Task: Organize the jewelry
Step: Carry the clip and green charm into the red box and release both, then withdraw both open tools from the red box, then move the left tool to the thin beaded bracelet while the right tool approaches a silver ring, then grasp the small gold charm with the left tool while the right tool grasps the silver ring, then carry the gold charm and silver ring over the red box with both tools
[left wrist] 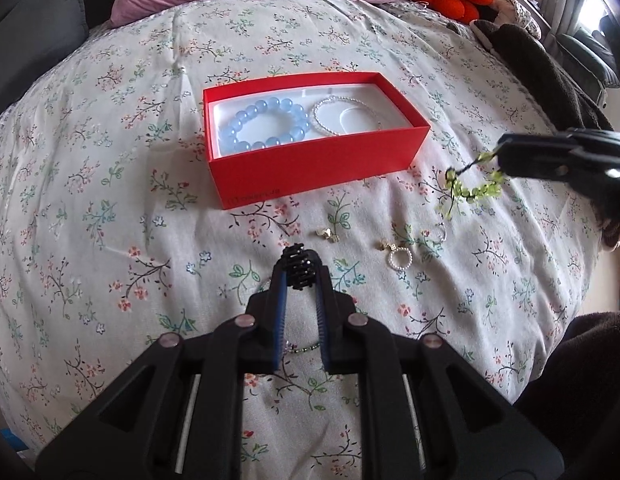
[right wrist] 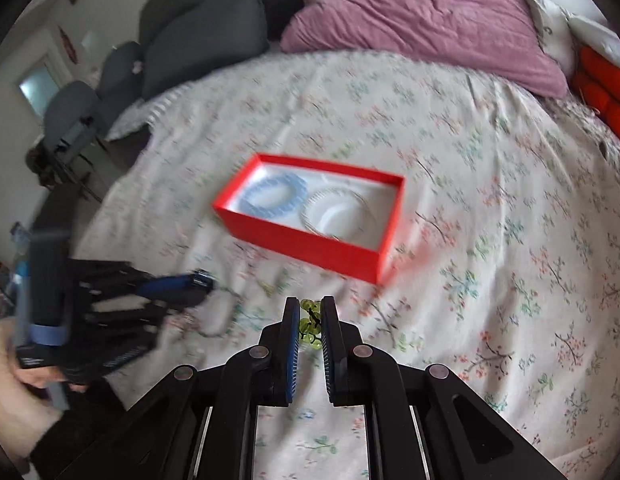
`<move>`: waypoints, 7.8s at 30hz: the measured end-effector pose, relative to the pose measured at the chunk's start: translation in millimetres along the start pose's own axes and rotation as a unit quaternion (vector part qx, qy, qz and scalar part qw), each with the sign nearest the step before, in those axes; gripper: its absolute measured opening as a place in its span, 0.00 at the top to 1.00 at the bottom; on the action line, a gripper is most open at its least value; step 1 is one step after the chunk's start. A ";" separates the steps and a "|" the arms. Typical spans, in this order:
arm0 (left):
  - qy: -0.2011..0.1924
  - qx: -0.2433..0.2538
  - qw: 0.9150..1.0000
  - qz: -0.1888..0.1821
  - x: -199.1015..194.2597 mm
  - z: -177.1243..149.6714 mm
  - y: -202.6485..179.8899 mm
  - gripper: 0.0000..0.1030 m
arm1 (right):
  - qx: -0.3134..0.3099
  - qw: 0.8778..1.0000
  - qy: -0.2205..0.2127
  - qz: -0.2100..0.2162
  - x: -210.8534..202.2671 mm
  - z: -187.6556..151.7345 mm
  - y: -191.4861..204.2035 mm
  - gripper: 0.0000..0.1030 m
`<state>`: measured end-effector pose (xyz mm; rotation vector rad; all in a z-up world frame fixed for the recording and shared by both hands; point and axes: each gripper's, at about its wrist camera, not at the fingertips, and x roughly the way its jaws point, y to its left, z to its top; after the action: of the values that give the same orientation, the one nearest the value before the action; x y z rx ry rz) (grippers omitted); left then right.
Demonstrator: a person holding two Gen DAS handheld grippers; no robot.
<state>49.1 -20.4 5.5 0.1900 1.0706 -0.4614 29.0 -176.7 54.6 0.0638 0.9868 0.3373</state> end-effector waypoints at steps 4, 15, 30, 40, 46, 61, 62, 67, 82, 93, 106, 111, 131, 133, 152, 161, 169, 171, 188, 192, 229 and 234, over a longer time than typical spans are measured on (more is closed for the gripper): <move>-0.004 -0.002 1.000 0.000 -1.6 2.2 0.1 0.85 | -0.009 0.999 -0.027 0.025 -18.4 8.1 13.2 0.90; -0.025 -0.025 0.999 -0.008 -7.9 24.5 3.3 0.85 | 0.008 0.999 -0.037 0.014 -20.7 17.9 8.7 0.90; -0.059 -0.069 0.996 -0.017 -3.5 73.0 3.1 0.85 | 0.025 0.995 -0.094 -0.039 -19.6 53.0 0.7 0.90; -0.076 -0.046 0.996 0.000 14.4 92.9 -0.8 0.85 | 0.049 0.991 -0.112 -0.052 -2.5 71.0 -7.2 0.90; -0.068 -0.051 0.996 0.007 35.2 97.0 2.6 0.85 | 0.069 0.991 -0.104 -0.051 20.2 75.6 -17.2 0.90; -0.057 -0.060 0.996 0.021 45.5 97.7 5.4 0.73 | 0.100 0.993 -0.037 -0.059 63.8 70.6 -39.2 0.86; -0.059 -0.060 0.996 0.021 43.1 97.2 5.7 0.69 | 0.099 0.992 -0.038 -0.061 61.5 70.4 -39.3 0.86; -0.066 -0.053 0.996 0.038 27.7 91.1 6.6 0.44 | 0.101 0.992 -0.042 -0.068 49.0 68.9 -41.7 0.85; -0.042 -0.056 0.996 0.059 -4.5 50.9 12.5 0.13 | 0.085 0.992 -0.062 -0.074 7.1 44.3 -35.6 0.26; -0.032 -0.081 0.995 0.054 -13.9 11.6 28.1 0.01 | 0.032 0.992 -0.054 -0.112 7.7 15.8 -21.1 0.16; -0.047 -0.058 0.993 0.090 -11.7 -45.1 48.8 0.01 | -0.039 0.994 0.006 -0.101 35.4 -40.5 -17.6 0.05; -0.027 -0.036 0.997 0.070 -3.7 -57.9 40.9 0.01 | -0.042 0.994 0.039 -0.093 48.7 -54.7 -20.0 0.05; -0.006 0.041 0.999 0.011 14.2 -64.1 11.1 0.06 | -0.050 0.991 0.084 -0.086 86.4 -74.7 -22.5 0.00; 0.009 0.039 0.999 0.005 19.5 -64.1 14.2 0.10 | -0.050 0.992 0.081 -0.083 86.9 -74.7 -24.3 0.00; 0.014 0.041 0.999 -0.008 18.2 -68.0 26.8 0.42 | -0.071 0.991 0.076 -0.085 96.4 -61.1 -15.5 0.05; 0.009 0.055 0.998 -0.004 19.7 -65.1 22.4 0.56 | -0.089 0.991 0.068 -0.075 95.4 -55.4 -9.4 0.24; 0.008 0.066 0.998 0.003 18.0 -66.0 21.3 0.66 | -0.095 0.991 0.063 -0.066 94.1 -55.1 -9.4 0.34; 0.008 0.068 0.998 0.004 17.2 -66.4 22.0 0.67 | -0.098 0.991 0.062 -0.066 93.9 -55.0 -8.6 0.37; 0.006 0.086 0.996 0.018 17.1 -66.6 19.0 0.82 | -0.113 0.991 0.062 -0.048 91.8 -52.2 2.7 0.79; 0.002 0.086 0.996 0.017 16.0 -65.8 19.6 0.95 | -0.117 0.990 0.061 -0.049 91.2 -52.4 5.0 0.83; -0.042 0.024 0.999 0.021 -15.4 -10.0 24.7 0.98 | -0.051 0.998 -0.001 -0.041 37.7 -5.2 -4.9 0.83; -0.052 0.009 0.998 0.024 -18.9 5.5 27.5 0.98 | -0.043 0.998 -0.007 -0.045 36.0 3.3 -4.2 0.83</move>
<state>58.4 7.1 22.8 0.2043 0.9583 -0.4335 51.0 -169.3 26.6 -0.0554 0.9567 0.2952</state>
